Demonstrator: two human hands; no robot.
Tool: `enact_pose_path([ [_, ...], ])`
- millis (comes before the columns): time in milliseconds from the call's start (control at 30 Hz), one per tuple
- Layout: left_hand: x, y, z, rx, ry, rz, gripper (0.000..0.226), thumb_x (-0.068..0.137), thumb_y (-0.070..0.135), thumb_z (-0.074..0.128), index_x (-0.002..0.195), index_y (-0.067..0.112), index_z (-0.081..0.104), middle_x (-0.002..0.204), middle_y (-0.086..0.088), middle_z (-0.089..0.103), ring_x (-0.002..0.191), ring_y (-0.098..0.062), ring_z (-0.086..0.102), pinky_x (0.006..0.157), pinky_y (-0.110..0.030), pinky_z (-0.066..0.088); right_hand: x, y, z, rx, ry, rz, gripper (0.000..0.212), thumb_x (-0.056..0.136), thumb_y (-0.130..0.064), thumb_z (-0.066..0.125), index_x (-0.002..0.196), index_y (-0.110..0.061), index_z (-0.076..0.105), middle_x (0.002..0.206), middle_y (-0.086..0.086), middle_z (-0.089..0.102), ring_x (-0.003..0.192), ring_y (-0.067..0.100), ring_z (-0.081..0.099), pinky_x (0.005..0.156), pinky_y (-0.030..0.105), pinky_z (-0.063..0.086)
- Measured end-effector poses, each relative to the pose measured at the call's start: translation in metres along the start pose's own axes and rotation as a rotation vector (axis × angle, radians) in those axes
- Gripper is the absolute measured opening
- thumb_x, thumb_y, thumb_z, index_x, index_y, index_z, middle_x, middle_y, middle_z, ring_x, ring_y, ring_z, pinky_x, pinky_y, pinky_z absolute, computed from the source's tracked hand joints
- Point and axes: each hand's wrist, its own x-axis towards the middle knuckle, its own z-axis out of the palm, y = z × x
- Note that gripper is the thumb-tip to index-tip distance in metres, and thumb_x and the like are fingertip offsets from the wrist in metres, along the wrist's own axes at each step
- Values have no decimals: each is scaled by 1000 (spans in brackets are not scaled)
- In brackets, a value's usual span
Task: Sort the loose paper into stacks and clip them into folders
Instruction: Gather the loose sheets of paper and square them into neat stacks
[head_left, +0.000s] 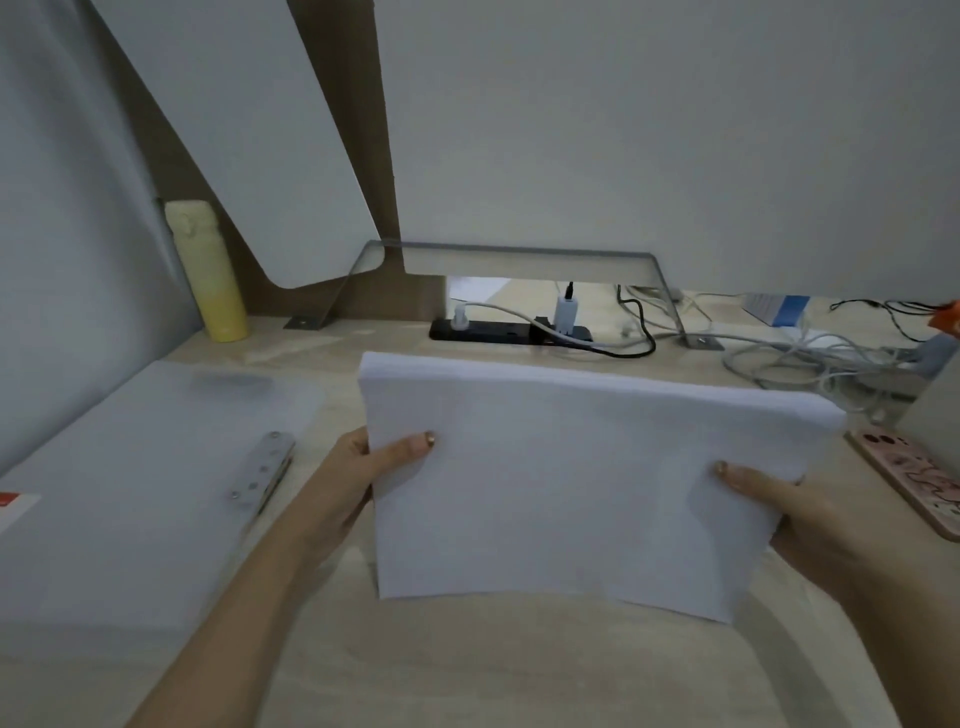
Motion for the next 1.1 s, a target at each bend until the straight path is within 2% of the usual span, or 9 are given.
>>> enact_pose_path([
  [100, 5, -7, 1, 40, -36, -31, 60, 31, 52, 87, 81, 22, 74, 85, 1, 76, 76, -17, 72, 59, -23, 56, -4, 26, -4, 45, 38, 80, 31, 64, -10, 58, 94, -15, 64, 83, 4, 74, 69, 19, 72, 61, 33, 60],
  [167, 6, -4, 5, 32, -43, -23, 53, 32, 49, 86, 78, 23, 76, 83, 2, 76, 75, -17, 72, 59, -23, 56, -3, 29, -2, 51, 36, 82, 33, 66, -10, 58, 98, -15, 63, 85, 1, 76, 73, 19, 72, 60, 31, 60],
  [333, 8, 5, 5, -10, -78, 108, 59, 20, 58, 86, 74, 36, 76, 81, 9, 75, 73, -8, 71, 58, -18, 54, 1, 12, -6, 62, 21, -3, 32, 64, -8, 55, 94, -18, 62, 77, -6, 76, 68, 11, 71, 54, 23, 57],
  [533, 11, -16, 6, 19, -131, -15, 63, 19, 57, 88, 78, 36, 76, 87, 6, 75, 79, -13, 72, 61, -22, 56, 4, 20, -7, 5, -7, 37, 34, 62, -7, 56, 95, -16, 60, 74, -5, 75, 66, 12, 71, 54, 24, 57],
  [700, 15, -16, 1, -29, -130, 52, 63, 24, 51, 90, 83, 32, 76, 90, 6, 76, 81, -11, 72, 62, -20, 56, 7, 15, -11, 32, -13, 0, 32, 67, -3, 52, 78, -25, 73, 73, -7, 74, 65, 10, 71, 55, 24, 57],
  [833, 15, -35, 2, -18, -128, -64, 63, 23, 52, 90, 81, 31, 76, 91, 3, 76, 82, -15, 72, 64, -24, 58, 3, 25, -8, 13, -38, 80, 31, 69, -9, 55, 97, -18, 64, 82, -2, 76, 72, 16, 72, 58, 27, 58],
  [933, 19, -33, 3, -37, -88, -112, 57, 36, 52, 89, 85, 26, 76, 94, 0, 76, 85, -18, 72, 66, -27, 58, 3, 20, -5, 4, -20, 82, 29, 72, -13, 55, 100, -16, 63, 83, 1, 76, 72, 19, 72, 57, 28, 58],
  [1033, 21, -21, 7, -93, -74, -263, 42, 72, 46, 68, 102, 17, 69, 91, -3, 76, 79, -20, 73, 68, -35, 56, 0, 14, -2, 4, -16, 149, 23, 78, -19, 57, 99, -14, 63, 80, 5, 76, 68, 24, 72, 52, 31, 57],
  [1100, 15, -16, 5, -172, -27, -376, 38, 84, 47, 56, 92, 13, 69, 79, -7, 76, 65, -23, 72, 64, -35, 53, -2, 16, -2, 50, 21, 201, 18, 83, -19, 58, 99, -14, 63, 77, 7, 75, 64, 26, 72, 51, 33, 57],
])
